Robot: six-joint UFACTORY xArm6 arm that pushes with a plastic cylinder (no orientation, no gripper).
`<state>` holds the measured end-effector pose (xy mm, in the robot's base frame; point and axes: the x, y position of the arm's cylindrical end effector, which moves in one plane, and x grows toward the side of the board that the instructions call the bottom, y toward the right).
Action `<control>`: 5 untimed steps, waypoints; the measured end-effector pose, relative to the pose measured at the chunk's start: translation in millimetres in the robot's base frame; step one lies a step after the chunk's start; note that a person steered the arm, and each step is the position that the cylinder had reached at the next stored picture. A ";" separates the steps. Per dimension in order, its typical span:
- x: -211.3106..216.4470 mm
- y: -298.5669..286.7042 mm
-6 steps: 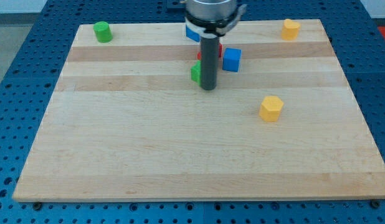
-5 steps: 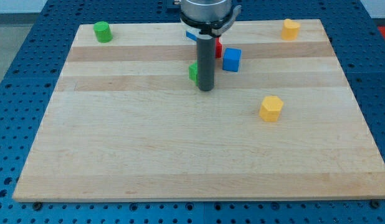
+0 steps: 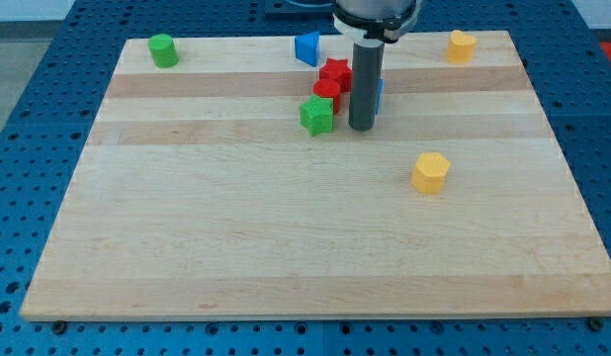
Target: Move the green star slightly to the left
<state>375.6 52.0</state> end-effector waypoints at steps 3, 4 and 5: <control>-4.0 -102.4; -4.0 -135.6; -4.3 -143.5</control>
